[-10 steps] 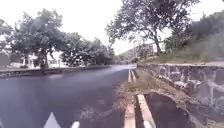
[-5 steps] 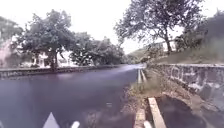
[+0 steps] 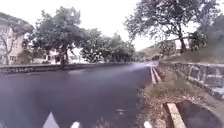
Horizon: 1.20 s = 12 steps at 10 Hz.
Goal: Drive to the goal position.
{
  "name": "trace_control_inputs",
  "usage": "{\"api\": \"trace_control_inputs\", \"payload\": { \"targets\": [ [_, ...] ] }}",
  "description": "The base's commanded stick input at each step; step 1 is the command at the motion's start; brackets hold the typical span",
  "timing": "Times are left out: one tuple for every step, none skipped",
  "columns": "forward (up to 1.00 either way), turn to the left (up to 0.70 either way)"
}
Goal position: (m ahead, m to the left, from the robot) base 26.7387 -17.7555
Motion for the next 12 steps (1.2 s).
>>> {"api": "trace_control_inputs", "payload": {
  "targets": [
    [0.7, 0.0],
    [0.7, 0.0],
    [0.7, 0.0],
    [0.7, 0.0],
    [0.7, 0.0],
    [0.7, 0.0],
    [0.7, 0.0],
    [0.7, 0.0],
    [0.7, 0.0],
    [0.7, 0.0],
    [0.7, 0.0],
    [0.7, 0.0]
  ]
}}
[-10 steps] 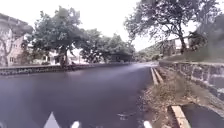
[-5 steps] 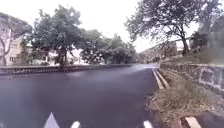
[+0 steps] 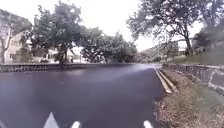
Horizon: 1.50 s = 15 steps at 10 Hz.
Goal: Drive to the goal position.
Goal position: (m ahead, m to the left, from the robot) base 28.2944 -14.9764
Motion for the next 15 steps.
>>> {"api": "trace_control_inputs", "payload": {
  "targets": [
    [0.7, 0.0],
    [0.7, 0.0],
    [0.7, 0.0],
    [0.7, 0.0],
    [0.7, 0.0],
    [0.7, 0.0],
    [0.7, 0.0],
    [0.7, 0.0],
    [0.7, 0.0],
    [0.7, -0.03],
    [0.7, -0.13],
    [0.7, -0.23],
    [0.7, -0.35],
    [0.7, -0.35],
    [0.7, -0.35]
  ]
}}
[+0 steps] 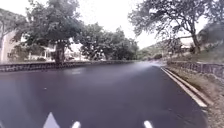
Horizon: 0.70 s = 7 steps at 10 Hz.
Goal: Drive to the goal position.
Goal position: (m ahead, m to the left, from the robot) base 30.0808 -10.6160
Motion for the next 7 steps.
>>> {"api": "trace_control_inputs", "payload": {
  "targets": [
    [0.7, -0.35],
    [0.7, -0.35],
    [0.7, -0.35],
    [0.7, -0.35],
    [0.7, -0.35],
    [0.7, -0.35],
    [0.7, -0.35]
  ]
}}
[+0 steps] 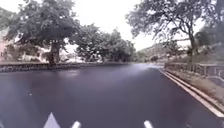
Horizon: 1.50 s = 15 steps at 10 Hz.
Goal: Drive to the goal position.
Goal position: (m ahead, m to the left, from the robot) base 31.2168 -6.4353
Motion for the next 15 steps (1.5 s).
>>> {"api": "trace_control_inputs", "payload": {
  "targets": [
    [0.7, -0.35],
    [0.7, -0.35],
    [0.7, -0.35],
    [0.7, -0.35],
    [0.7, -0.35],
    [0.7, -0.32],
    [0.7, -0.2],
    [0.7, -0.07],
    [0.7, 0.0],
    [0.7, 0.0],
    [0.7, 0.0],
    [0.7, 0.0],
    [0.7, 0.0],
    [0.7, 0.0],
    [0.7, 0.0]
  ]
}}
